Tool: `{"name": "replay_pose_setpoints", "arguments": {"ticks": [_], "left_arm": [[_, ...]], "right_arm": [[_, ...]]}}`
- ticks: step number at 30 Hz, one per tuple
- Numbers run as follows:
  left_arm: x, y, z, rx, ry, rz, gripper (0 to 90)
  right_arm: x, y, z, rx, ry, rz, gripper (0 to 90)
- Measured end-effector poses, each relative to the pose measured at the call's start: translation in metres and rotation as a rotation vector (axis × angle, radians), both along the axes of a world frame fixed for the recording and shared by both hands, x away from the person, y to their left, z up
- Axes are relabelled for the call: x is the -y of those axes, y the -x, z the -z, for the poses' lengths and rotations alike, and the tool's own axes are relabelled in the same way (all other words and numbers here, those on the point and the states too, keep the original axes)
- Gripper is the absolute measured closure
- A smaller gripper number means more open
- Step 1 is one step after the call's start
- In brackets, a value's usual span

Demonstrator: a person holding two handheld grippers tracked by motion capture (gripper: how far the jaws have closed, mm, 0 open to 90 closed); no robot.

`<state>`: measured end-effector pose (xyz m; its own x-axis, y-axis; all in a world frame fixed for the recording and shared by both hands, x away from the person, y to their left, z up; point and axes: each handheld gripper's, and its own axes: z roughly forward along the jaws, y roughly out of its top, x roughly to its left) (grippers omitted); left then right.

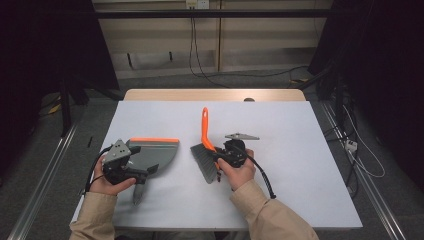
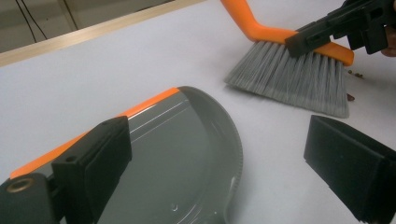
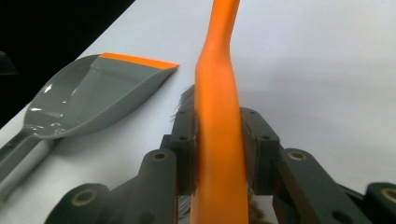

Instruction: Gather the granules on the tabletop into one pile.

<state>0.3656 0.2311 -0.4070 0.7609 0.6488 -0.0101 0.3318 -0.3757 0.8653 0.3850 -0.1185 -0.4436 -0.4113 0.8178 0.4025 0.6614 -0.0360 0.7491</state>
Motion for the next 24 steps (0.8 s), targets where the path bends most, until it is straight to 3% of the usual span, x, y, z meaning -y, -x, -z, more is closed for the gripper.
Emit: {"name": "replay_pose_setpoints", "arguments": {"ticks": [7, 11, 19, 22, 24], "left_arm": [[0.001, -0.001, 0.0, -0.002, -0.006, 0.003, 7.6], [0.002, -0.001, 0.001, -0.002, -0.004, 0.007, 7.5], [0.001, -0.001, 0.0, -0.004, 0.005, 0.0, 7.5], [0.0, -0.002, 0.0, -0.002, 0.004, 0.0, 7.6], [0.0, -0.002, 0.0, -0.003, 0.008, 0.0, 7.6]], "right_arm": [[0.016, 0.003, -0.001, -0.003, 0.006, 0.029, 69.6], [0.017, 0.003, -0.001, -0.008, -0.036, 0.034, 69.9], [-0.002, 0.002, -0.014, 0.012, -0.108, -0.01, 70.9], [-0.014, -0.001, -0.016, 0.015, -0.112, -0.028, 71.0], [-0.023, -0.006, -0.012, -0.008, -0.104, -0.033, 71.0]]}}
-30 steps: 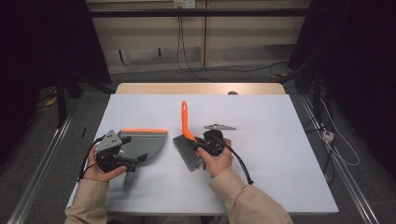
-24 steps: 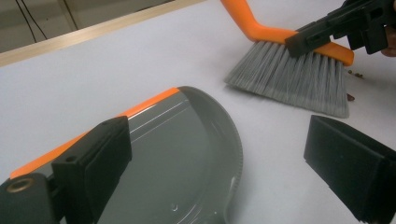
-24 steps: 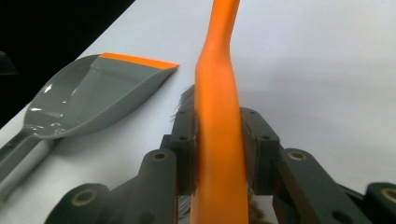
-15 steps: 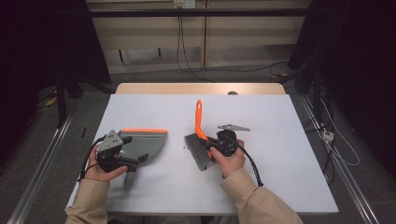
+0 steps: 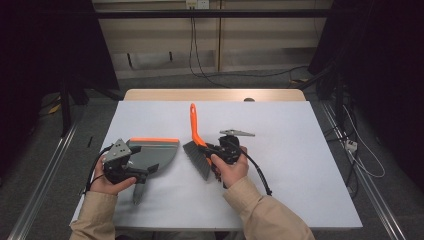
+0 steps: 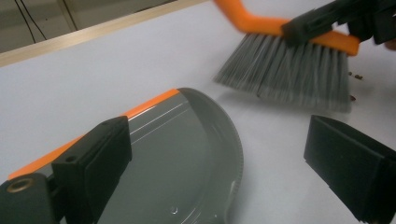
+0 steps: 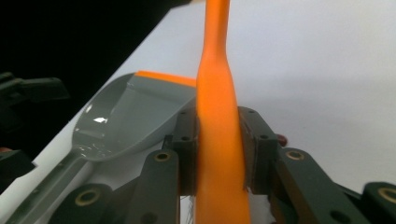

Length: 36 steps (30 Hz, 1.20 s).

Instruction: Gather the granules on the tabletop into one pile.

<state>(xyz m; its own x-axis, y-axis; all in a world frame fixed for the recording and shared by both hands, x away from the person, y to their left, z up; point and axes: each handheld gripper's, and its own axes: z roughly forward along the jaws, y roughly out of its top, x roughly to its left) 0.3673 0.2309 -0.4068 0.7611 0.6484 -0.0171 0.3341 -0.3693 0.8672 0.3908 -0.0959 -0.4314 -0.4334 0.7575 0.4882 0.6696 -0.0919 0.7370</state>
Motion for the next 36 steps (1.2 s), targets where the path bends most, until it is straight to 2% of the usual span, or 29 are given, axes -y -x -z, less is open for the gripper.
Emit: {"name": "replay_pose_setpoints", "arguments": {"ticks": [2, 5, 10, 14, 21, 29, 33, 36], "left_arm": [[0.0, 0.0, 0.0, 0.0, 0.0, 0.0, 7.6], [0.0, 0.0, 0.001, -0.002, 0.004, 0.0, 7.5], [0.001, 0.0, 0.0, 0.0, 0.0, 0.003, 7.5], [0.001, 0.0, 0.0, 0.006, -0.004, 0.005, 7.6], [0.003, 0.001, 0.0, 0.007, -0.004, 0.007, 7.6], [0.004, 0.001, 0.0, 0.007, -0.013, 0.01, 7.6], [0.005, 0.001, -0.001, 0.005, -0.013, 0.011, 7.6], [0.005, 0.0, 0.0, 0.006, -0.013, 0.014, 7.5]], "right_arm": [[-0.007, -0.005, 0.008, -0.02, 0.009, 0.001, 71.2], [-0.005, -0.013, 0.011, -0.041, 0.006, 0.021, 70.9], [0.01, -0.014, 0.013, -0.063, 0.042, 0.038, 70.1], [0.027, -0.013, 0.015, -0.077, 0.04, 0.073, 69.7], [0.046, -0.006, 0.015, -0.067, 0.055, 0.101, 69.5], [0.059, 0.0, 0.014, -0.063, 0.061, 0.125, 69.4], [0.062, 0.001, 0.015, -0.067, 0.046, 0.131, 69.5], [0.061, 0.001, 0.014, -0.073, 0.006, 0.133, 69.9]]}}
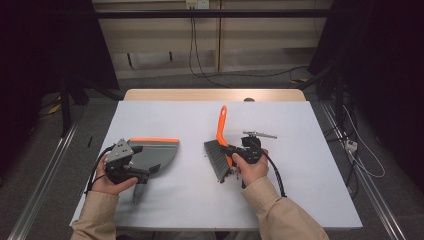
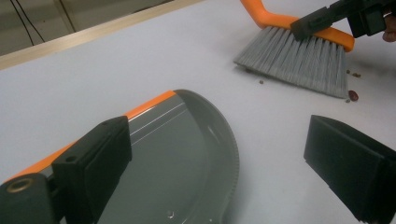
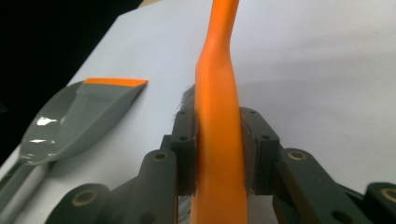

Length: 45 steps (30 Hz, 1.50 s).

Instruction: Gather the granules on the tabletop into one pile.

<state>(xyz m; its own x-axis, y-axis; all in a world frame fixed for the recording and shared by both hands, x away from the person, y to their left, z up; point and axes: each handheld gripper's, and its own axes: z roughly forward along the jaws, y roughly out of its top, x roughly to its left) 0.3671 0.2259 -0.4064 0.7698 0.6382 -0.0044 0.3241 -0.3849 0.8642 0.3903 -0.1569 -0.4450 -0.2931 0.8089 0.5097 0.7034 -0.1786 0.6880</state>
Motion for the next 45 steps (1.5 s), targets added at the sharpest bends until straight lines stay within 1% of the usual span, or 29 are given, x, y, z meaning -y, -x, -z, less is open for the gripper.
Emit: {"name": "replay_pose_setpoints", "arguments": {"ticks": [2, 4, 5, 9, 11, 12, 13, 14, 15, 17, 18, 19, 20, 22, 23, 25, 26, 27, 28, 30, 32, 33, 35, 36, 38, 40, 41, 42, 45], "left_arm": [[0.0, 0.0, 0.0, -0.001, 0.003, 0.0, 7.6], [0.0, -0.001, 0.0, -0.001, 0.001, 0.0, 7.6], [0.0, -0.001, 0.0, 0.0, -0.001, 0.0, 7.5], [-0.001, -0.001, 0.0, -0.003, 0.007, -0.002, 7.6], [-0.001, -0.001, 0.0, -0.005, 0.007, -0.004, 7.5], [-0.001, -0.001, 0.0, -0.004, 0.009, -0.006, 7.5], [-0.002, -0.001, 0.0, -0.002, 0.005, -0.003, 7.5], [-0.002, -0.001, 0.0, -0.001, 0.006, -0.004, 7.5], [-0.002, -0.001, 0.0, -0.001, 0.01, -0.004, 7.6], [-0.002, -0.001, 0.0, -0.001, 0.009, -0.004, 7.6], [-0.002, -0.001, 0.0, -0.001, 0.01, -0.005, 7.5], [-0.002, -0.001, 0.0, -0.001, 0.008, -0.004, 7.5], [-0.002, -0.002, 0.0, -0.001, 0.008, -0.003, 7.5], [-0.002, -0.002, 0.0, -0.005, 0.009, -0.007, 7.5], [-0.003, -0.002, 0.0, -0.006, 0.011, -0.008, 7.5], [-0.003, -0.002, 0.0, -0.007, 0.01, -0.011, 7.5], [-0.003, -0.002, 0.0, -0.006, 0.01, -0.013, 7.5], [-0.003, -0.002, 0.0, -0.006, 0.01, -0.012, 7.5], [-0.003, -0.002, 0.0, -0.006, 0.011, -0.012, 7.5], [-0.003, -0.002, 0.0, -0.006, 0.008, -0.011, 7.5], [-0.002, -0.003, 0.001, -0.011, 0.005, -0.01, 7.5], [-0.003, -0.003, 0.001, -0.012, 0.002, -0.01, 7.5], [-0.003, -0.003, 0.002, -0.015, 0.004, -0.012, 7.5], [-0.002, -0.003, 0.002, -0.016, 0.006, -0.014, 7.5], [-0.003, -0.004, 0.002, -0.016, 0.003, -0.016, 7.5], [-0.003, -0.004, 0.002, -0.019, 0.012, -0.022, 7.5], [-0.004, -0.004, 0.003, -0.019, 0.007, -0.023, 7.5], [-0.004, -0.004, 0.003, -0.021, 0.007, -0.023, 7.5], [-0.005, -0.004, 0.003, -0.018, 0.008, -0.025, 7.5]], "right_arm": [[-0.002, -0.001, -0.002, 0.0, -0.022, -0.007, 70.4], [-0.007, -0.002, -0.006, 0.0, -0.049, -0.026, 70.7], [-0.008, -0.002, -0.008, 0.001, -0.054, -0.033, 70.8], [-0.016, -0.006, -0.02, 0.034, -0.06, -0.071, 71.0], [-0.017, -0.009, -0.026, 0.068, -0.063, -0.1, 71.0], [-0.017, -0.012, -0.029, 0.093, -0.045, -0.113, 71.0], [-0.016, -0.016, -0.032, 0.126, -0.026, -0.137, 71.1], [-0.014, -0.02, -0.035, 0.154, -0.018, -0.151, 71.1], [-0.012, -0.024, -0.036, 0.174, -0.002, -0.162, 71.1], [-0.008, -0.032, -0.039, 0.243, 0.059, -0.195, 71.1], [-0.006, -0.036, -0.039, 0.262, 0.091, -0.206, 71.1], [-0.003, -0.04, -0.04, 0.272, 0.111, -0.223, 71.1], [-0.001, -0.044, -0.04, 0.296, 0.13, -0.244, 71.1], [0.002, -0.05, -0.039, 0.342, 0.187, -0.281, 71.2], [0.002, -0.054, -0.038, 0.375, 0.219, -0.317, 71.2], [0.003, -0.059, -0.036, 0.403, 0.261, -0.358, 71.2], [0.002, -0.062, -0.034, 0.433, 0.284, -0.386, 71.1], [0.002, -0.065, -0.032, 0.481, 0.339, -0.415, 71.2], [0.001, -0.066, -0.03, 0.501, 0.364, -0.43, 71.2], [0.0, -0.072, -0.025, 0.505, 0.416, -0.464, 71.2], [-0.002, -0.075, -0.019, 0.523, 0.446, -0.498, 71.2], [-0.002, -0.076, -0.015, 0.537, 0.456, -0.519, 71.2], [-0.004, -0.076, -0.012, 0.55, 0.453, -0.554, 71.3], [-0.006, -0.075, -0.012, 0.557, 0.466, -0.575, 71.4], [-0.012, -0.07, -0.013, 0.57, 0.489, -0.646, 71.5], [-0.017, -0.062, -0.014, 0.588, 0.537, -0.712, 71.3], [-0.018, -0.059, -0.014, 0.592, 0.552, -0.742, 71.0], [-0.018, -0.055, -0.015, 0.588, 0.552, -0.765, 70.8], [-0.015, -0.049, -0.015, 0.575, 0.534, -0.8, 70.2]]}}
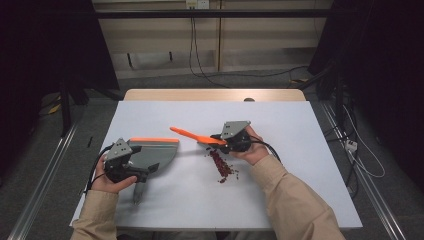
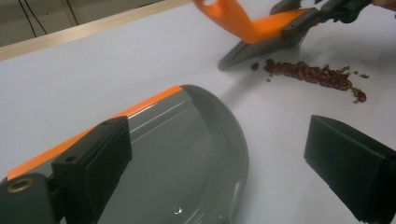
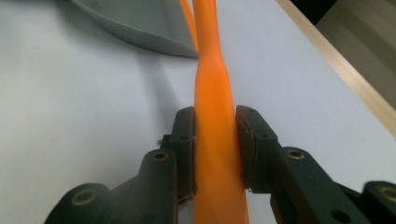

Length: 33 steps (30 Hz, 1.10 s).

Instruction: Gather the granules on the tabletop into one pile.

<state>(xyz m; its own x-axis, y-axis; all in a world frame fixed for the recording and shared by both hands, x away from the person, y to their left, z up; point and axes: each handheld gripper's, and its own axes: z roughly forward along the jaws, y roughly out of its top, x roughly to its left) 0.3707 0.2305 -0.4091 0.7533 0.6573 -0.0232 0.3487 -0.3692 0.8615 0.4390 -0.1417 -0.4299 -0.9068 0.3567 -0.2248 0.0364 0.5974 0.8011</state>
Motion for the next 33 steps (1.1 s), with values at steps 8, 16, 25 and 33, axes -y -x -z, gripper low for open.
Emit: {"name": "replay_pose_setpoints", "arguments": {"ticks": [8, 16, 25, 33], "left_arm": [[-0.001, 0.0, 0.0, -0.003, -0.003, -0.002, 7.5], [-0.001, 0.001, 0.0, 0.002, 0.002, 0.0, 7.5], [0.0, 0.0, 0.0, 0.004, 0.003, 0.0, 7.6], [0.001, -0.001, 0.001, -0.003, -0.002, 0.002, 7.5]], "right_arm": [[0.003, 0.026, 0.002, -0.031, 0.05, -0.078, 68.6], [0.012, 0.032, -0.005, -0.117, -0.008, -0.042, 68.8], [0.012, 0.021, -0.011, -0.116, -0.024, 0.094, 70.0], [0.011, 0.008, -0.011, -0.095, 0.043, 0.194, 69.1]]}}
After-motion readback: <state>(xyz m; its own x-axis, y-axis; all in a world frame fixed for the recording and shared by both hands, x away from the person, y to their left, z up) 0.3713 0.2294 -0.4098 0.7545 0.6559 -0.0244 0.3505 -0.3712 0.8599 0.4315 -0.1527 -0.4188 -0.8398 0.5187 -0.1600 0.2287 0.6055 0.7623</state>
